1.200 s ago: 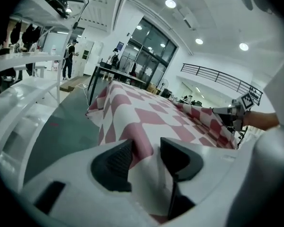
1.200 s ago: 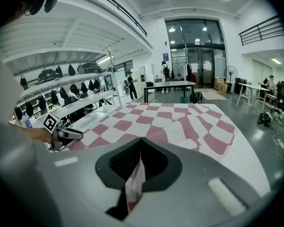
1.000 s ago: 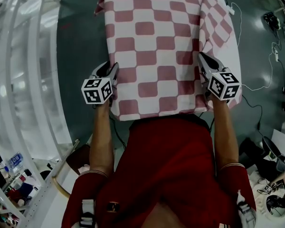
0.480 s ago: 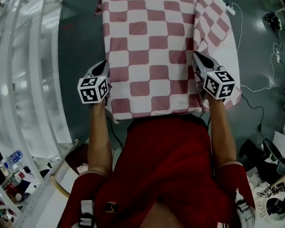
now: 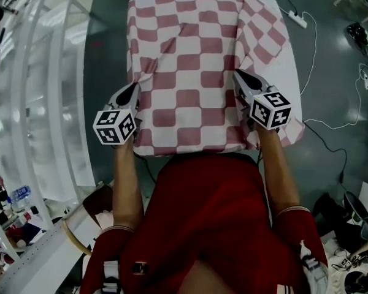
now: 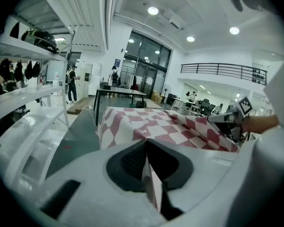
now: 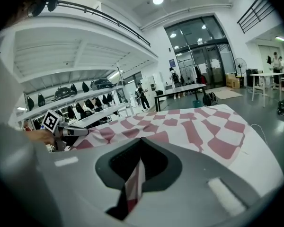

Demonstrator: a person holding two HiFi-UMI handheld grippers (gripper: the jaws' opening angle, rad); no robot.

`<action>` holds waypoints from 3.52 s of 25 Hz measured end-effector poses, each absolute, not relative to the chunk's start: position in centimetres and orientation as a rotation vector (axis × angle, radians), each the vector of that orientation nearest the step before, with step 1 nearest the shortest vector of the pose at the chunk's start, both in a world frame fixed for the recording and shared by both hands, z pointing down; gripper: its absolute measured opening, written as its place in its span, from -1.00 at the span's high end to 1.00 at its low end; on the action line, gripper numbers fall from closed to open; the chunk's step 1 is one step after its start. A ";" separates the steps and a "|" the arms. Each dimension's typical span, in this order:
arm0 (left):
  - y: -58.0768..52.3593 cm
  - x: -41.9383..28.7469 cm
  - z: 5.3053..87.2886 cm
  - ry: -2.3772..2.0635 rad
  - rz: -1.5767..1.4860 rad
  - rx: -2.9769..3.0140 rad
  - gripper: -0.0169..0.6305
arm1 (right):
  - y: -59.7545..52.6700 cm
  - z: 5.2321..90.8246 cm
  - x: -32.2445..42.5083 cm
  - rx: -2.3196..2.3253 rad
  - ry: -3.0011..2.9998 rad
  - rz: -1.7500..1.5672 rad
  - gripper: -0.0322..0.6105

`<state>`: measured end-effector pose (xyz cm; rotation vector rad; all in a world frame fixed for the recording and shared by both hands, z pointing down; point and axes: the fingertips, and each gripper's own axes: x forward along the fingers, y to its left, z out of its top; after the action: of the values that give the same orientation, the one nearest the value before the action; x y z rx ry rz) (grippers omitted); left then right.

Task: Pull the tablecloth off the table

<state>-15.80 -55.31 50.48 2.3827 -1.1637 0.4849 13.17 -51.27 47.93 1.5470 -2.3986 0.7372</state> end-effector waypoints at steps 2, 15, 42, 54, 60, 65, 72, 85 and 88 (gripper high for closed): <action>-54.7 -14.6 49.7 -1.181 0.482 2.389 0.92 | -51.0 47.4 13.7 1.533 -2.431 0.735 0.86; -48.5 -10.5 45.6 -1.303 0.453 2.437 0.92 | -47.7 46.1 15.8 1.443 -2.574 0.736 0.86; -31.8 -7.8 35.4 -1.173 -0.029 2.719 0.92 | -35.1 42.7 12.4 1.414 -2.735 0.634 0.86; -23.5 -15.3 33.7 -0.991 -0.133 2.798 0.92 | -24.5 41.5 4.0 1.539 -2.708 0.618 0.86; -23.2 -14.3 31.3 -0.913 -0.151 2.806 0.92 | -23.1 39.0 3.8 1.540 -2.723 0.616 0.86; -24.8 -13.5 31.0 -0.887 -0.134 2.833 0.92 | -23.6 38.2 3.4 1.523 -2.787 0.588 0.86; -15.7 -14.5 31.7 -0.975 -0.145 2.805 0.92 | -14.2 38.6 2.7 1.481 -2.845 0.575 0.86; 14.6 -17.0 31.7 -1.192 -0.188 2.709 0.92 | 14.6 38.0 1.2 1.277 -2.979 0.549 0.86; 17.0 -17.9 31.3 -1.196 -0.196 2.704 0.92 | 17.1 37.7 -0.2 1.253 -2.988 0.545 0.86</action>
<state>-17.94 16.97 31.31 2.7043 -1.1963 -0.1964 -0.17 17.13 37.69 1.2530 -2.9879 0.5446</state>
